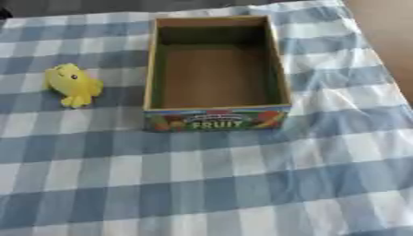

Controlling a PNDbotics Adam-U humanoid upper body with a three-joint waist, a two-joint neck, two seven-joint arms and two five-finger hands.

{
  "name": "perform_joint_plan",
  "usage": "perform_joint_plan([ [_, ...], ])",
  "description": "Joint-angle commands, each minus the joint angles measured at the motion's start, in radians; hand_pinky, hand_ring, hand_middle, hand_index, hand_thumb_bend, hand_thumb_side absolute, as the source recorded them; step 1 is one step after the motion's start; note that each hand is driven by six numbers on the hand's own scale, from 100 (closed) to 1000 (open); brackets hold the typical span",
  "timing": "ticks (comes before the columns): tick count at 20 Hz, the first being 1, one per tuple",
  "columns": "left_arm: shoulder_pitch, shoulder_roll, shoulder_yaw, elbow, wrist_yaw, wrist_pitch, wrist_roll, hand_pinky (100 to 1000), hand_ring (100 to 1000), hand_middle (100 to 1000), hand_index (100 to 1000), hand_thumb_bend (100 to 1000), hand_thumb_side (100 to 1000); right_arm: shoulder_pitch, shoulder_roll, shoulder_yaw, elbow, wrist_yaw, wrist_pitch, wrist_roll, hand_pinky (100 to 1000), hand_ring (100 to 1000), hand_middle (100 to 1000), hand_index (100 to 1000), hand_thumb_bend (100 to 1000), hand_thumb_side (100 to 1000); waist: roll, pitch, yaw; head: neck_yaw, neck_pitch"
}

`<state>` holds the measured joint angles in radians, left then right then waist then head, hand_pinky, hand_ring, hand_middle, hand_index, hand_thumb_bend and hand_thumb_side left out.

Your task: Pick up objects on the table and place them in the box.

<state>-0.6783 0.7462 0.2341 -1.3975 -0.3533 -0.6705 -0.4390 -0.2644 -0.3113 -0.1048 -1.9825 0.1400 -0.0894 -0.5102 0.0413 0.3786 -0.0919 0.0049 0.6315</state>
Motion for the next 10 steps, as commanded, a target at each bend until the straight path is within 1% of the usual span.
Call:
perform_joint_plan([
  [1, -0.009, 0.032, 0.019, -0.058, 0.097, -0.011, -0.036, 739, 812, 833, 936, 100, 649, -0.009, -0.012, -0.01, -0.018, 0.005, -0.002, -0.001, 1000, 897, 571, 842, 100, 717, 0.0, -0.017, 0.002, -0.006, -0.009],
  [2, -0.007, 0.035, 0.018, -0.068, 0.105, -0.009, -0.045, 747, 816, 831, 939, 100, 621, -0.009, -0.012, -0.01, -0.018, 0.005, -0.003, -0.001, 1000, 897, 571, 842, 100, 717, 0.0, -0.017, 0.002, -0.006, -0.009],
  [3, -0.004, 0.038, 0.018, -0.073, 0.101, -0.011, -0.058, 750, 818, 830, 940, 100, 613, -0.009, -0.011, -0.01, -0.018, 0.005, -0.003, 0.0, 1000, 897, 571, 842, 100, 717, 0.0, -0.017, 0.001, -0.007, -0.009],
  [5, -0.002, 0.042, 0.017, -0.074, 0.06, -0.032, -0.093, 782, 831, 825, 947, 116, 552, -0.009, -0.011, -0.01, -0.018, 0.004, -0.002, 0.0, 1000, 897, 571, 841, 100, 716, 0.0, -0.016, -0.001, -0.007, -0.01],
  [7, 0.001, 0.047, 0.012, -0.065, -0.001, -0.072, -0.123, 799, 837, 820, 947, 161, 500, -0.01, -0.011, -0.01, -0.018, 0.004, -0.003, 0.001, 1000, 897, 571, 841, 100, 716, 0.0, -0.016, -0.003, -0.007, -0.011],
  [10, -0.001, 0.049, 0.003, -0.03, -0.085, -0.143, -0.147, 807, 839, 820, 947, 178, 499, -0.009, -0.011, -0.009, -0.018, 0.004, -0.002, 0.002, 1000, 898, 570, 842, 100, 716, 0.001, -0.016, -0.005, -0.005, -0.006],
])
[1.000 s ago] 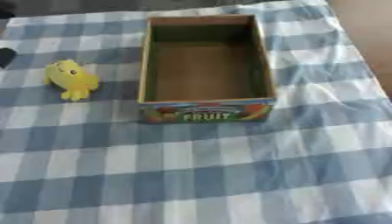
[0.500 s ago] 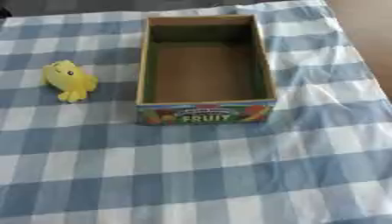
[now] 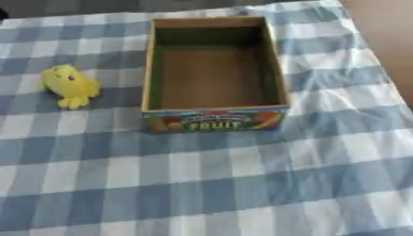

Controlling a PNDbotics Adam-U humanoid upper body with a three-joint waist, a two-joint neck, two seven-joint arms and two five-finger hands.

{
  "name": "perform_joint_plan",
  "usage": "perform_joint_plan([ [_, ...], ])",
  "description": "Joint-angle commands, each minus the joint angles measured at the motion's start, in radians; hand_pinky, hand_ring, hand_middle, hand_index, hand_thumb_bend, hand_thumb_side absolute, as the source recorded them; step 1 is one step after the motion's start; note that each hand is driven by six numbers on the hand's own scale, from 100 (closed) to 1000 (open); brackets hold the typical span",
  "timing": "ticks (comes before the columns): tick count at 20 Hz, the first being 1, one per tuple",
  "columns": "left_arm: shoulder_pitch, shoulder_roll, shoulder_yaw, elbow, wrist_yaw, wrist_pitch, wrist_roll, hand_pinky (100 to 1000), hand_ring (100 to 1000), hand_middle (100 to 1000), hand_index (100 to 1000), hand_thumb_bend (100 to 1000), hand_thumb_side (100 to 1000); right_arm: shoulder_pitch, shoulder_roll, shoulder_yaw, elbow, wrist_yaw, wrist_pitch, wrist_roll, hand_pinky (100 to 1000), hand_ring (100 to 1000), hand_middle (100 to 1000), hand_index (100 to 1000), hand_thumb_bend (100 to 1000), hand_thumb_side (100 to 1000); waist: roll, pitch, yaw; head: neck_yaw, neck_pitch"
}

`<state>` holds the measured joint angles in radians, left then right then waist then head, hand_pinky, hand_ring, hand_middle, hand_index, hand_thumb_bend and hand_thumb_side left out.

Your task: Pick up objects on the table and place them in the box.

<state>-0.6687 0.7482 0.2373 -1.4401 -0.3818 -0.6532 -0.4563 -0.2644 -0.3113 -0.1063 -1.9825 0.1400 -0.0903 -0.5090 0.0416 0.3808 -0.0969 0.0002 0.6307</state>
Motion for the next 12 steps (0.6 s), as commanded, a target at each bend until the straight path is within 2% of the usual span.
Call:
perform_joint_plan([
  [1, -0.013, 0.048, -0.002, 0.029, -0.078, -0.182, -0.133, 809, 840, 821, 947, 188, 503, -0.009, -0.011, -0.007, -0.018, 0.003, -0.001, 0.001, 1000, 898, 570, 842, 100, 716, 0.001, -0.018, 0.0, 0.001, -0.004],
  [5, -0.022, 0.051, -0.01, 0.093, -0.14, -0.242, -0.13, 813, 843, 827, 951, 212, 516, -0.009, -0.01, -0.006, -0.018, 0.002, 0.0, 0.004, 1000, 899, 570, 842, 100, 717, 0.003, -0.019, -0.001, 0.003, -0.004],
  [8, -0.028, 0.052, -0.028, 0.118, -0.178, -0.252, -0.134, 822, 849, 834, 961, 253, 499, -0.009, -0.009, -0.005, -0.018, 0.001, 0.001, 0.005, 1000, 898, 570, 842, 100, 717, 0.003, -0.02, -0.004, 0.006, -0.005],
  [12, -0.04, 0.047, -0.052, 0.145, -0.208, -0.254, -0.142, 820, 847, 834, 959, 259, 509, -0.009, -0.008, -0.004, -0.018, -0.001, 0.001, 0.008, 1000, 899, 570, 842, 100, 717, 0.002, -0.022, -0.006, 0.007, -0.006],
])
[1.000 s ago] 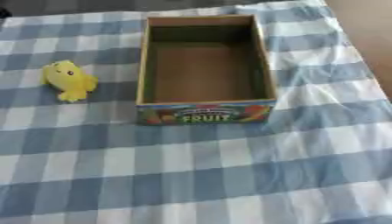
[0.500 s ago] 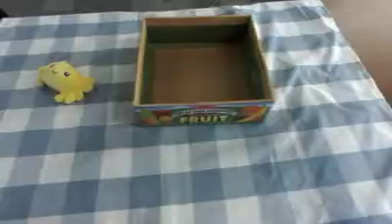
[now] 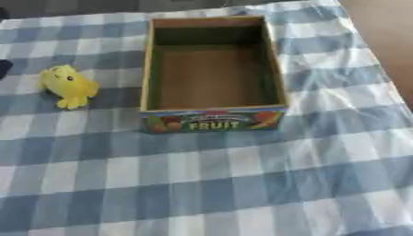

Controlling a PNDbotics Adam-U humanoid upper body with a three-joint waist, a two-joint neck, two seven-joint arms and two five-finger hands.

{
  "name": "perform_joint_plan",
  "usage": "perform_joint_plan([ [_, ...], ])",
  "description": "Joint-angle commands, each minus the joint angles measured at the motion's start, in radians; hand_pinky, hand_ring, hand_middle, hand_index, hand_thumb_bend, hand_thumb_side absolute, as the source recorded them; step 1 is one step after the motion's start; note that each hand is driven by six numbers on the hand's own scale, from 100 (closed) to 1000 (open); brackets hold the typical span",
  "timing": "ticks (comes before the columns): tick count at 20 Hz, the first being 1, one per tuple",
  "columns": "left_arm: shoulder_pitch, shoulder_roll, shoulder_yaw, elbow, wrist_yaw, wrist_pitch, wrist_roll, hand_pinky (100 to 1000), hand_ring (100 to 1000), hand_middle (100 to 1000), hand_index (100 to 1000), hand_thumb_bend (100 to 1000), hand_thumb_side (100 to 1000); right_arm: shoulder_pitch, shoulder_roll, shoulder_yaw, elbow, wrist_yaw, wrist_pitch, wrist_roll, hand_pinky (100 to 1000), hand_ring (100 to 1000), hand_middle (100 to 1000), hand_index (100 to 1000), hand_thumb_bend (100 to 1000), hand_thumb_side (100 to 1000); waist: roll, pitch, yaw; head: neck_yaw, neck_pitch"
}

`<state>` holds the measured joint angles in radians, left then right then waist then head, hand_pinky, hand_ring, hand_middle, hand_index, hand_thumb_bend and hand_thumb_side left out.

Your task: Pick up objects on the table and place them in the box.

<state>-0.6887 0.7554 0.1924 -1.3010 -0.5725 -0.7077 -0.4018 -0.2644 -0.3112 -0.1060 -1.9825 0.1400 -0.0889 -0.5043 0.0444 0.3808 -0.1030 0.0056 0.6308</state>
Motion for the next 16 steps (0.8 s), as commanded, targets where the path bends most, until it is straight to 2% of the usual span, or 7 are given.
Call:
perform_joint_plan([
  [1, -0.023, 0.038, -0.012, 0.013, -0.023, -0.199, -0.195, 821, 847, 833, 958, 264, 506, -0.009, -0.008, -0.004, -0.018, -0.001, 0.0, 0.003, 1000, 899, 569, 842, 100, 717, 0.0, -0.023, 0.0, 0.001, -0.007],
  [6, -0.042, 0.026, -0.037, 0.03, -0.057, -0.199, -0.178, 826, 849, 831, 961, 295, 490, -0.009, -0.007, -0.003, -0.018, -0.003, 0.0, 0.005, 1000, 899, 569, 842, 100, 718, -0.001, -0.024, -0.003, -0.001, -0.012],
  [11, -0.061, 0.02, -0.061, 0.032, -0.127, -0.199, -0.158, 834, 852, 828, 961, 328, 366, -0.009, -0.007, -0.002, -0.018, -0.004, 0.0, 0.007, 1000, 899, 569, 842, 100, 719, 0.001, -0.023, -0.005, 0.0, -0.007],
  [14, -0.073, 0.02, -0.076, 0.029, -0.161, -0.199, -0.162, 839, 855, 834, 969, 311, 190, -0.009, -0.008, -0.001, -0.018, -0.004, 0.001, 0.009, 1000, 900, 568, 842, 100, 720, 0.003, -0.022, -0.006, 0.0, -0.003],
  [16, -0.078, 0.023, -0.083, 0.026, -0.174, -0.199, -0.173, 844, 858, 835, 969, 306, 147, -0.009, -0.008, 0.0, -0.018, -0.004, 0.001, 0.01, 1000, 899, 568, 842, 100, 720, 0.004, -0.022, -0.006, 0.001, -0.001],
])
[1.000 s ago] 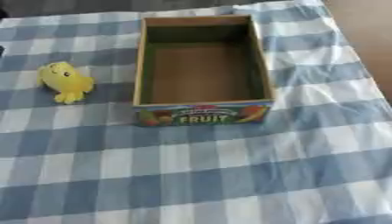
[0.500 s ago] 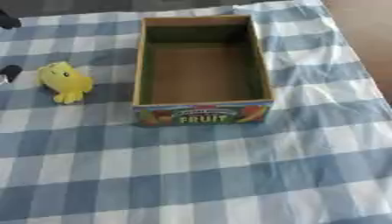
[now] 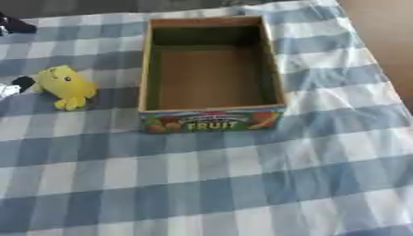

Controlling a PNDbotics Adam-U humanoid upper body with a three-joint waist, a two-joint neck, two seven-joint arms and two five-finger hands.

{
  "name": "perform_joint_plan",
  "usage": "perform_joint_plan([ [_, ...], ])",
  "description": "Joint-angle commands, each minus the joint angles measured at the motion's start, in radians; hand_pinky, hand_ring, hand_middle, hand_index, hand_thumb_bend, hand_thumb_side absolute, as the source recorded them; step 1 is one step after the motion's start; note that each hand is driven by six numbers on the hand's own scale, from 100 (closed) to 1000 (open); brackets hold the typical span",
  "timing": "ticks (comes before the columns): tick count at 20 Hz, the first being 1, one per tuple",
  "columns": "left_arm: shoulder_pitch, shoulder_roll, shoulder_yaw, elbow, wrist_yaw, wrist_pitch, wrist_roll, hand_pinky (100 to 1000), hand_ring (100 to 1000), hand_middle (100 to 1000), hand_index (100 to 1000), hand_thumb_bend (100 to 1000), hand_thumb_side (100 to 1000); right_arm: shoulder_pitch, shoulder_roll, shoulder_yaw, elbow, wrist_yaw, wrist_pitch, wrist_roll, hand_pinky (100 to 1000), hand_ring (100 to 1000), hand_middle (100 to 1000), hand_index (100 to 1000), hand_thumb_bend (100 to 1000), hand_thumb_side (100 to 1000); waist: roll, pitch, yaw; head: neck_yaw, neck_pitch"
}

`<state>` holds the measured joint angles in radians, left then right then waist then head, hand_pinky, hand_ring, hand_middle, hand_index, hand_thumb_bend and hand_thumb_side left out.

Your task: Pick up objects on the table and place them in the box.

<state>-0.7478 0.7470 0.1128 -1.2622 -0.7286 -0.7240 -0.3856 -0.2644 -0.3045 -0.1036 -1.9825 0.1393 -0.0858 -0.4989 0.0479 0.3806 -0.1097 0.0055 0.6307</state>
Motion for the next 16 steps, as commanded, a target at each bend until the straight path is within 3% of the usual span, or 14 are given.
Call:
perform_joint_plan([
  [1, -0.02, 0.033, -0.006, -0.014, -0.023, -0.183, -0.196, 846, 858, 834, 969, 312, 154, -0.009, -0.016, -0.002, -0.018, -0.004, -0.002, 0.005, 1000, 899, 567, 842, 100, 720, 0.001, -0.021, 0.001, 0.001, 0.001],
  [5, -0.017, 0.04, -0.016, -0.025, -0.024, -0.183, -0.239, 868, 872, 848, 987, 383, 283, -0.009, -0.017, -0.002, -0.018, -0.004, -0.002, 0.006, 1000, 899, 566, 841, 100, 719, 0.002, -0.021, 0.002, -0.001, 0.007],
  [8, -0.01, 0.049, -0.016, -0.036, -0.006, -0.183, -0.284, 879, 877, 847, 988, 579, 546, -0.01, -0.018, -0.001, -0.018, -0.005, -0.002, 0.006, 1000, 898, 566, 841, 100, 720, 0.002, -0.022, 0.005, -0.003, 0.009],
  [10, -0.002, 0.059, -0.015, -0.045, 0.005, -0.183, -0.299, 890, 885, 850, 996, 625, 582, -0.01, -0.019, -0.001, -0.018, -0.005, -0.002, 0.007, 1000, 896, 565, 841, 100, 720, 0.002, -0.023, 0.006, -0.003, 0.009],
  [13, 0.008, 0.073, -0.014, -0.058, 0.015, -0.183, -0.309, 889, 885, 851, 995, 590, 517, -0.01, -0.019, -0.001, -0.018, -0.005, -0.001, 0.007, 1000, 896, 565, 841, 100, 721, 0.002, -0.024, 0.006, -0.004, 0.008],
  [16, 0.015, 0.081, -0.016, -0.069, 0.01, -0.183, -0.322, 895, 887, 859, 997, 508, 357, -0.009, -0.018, 0.0, -0.018, -0.006, -0.001, 0.008, 1000, 896, 565, 841, 100, 722, 0.002, -0.025, 0.006, -0.004, 0.009],
])
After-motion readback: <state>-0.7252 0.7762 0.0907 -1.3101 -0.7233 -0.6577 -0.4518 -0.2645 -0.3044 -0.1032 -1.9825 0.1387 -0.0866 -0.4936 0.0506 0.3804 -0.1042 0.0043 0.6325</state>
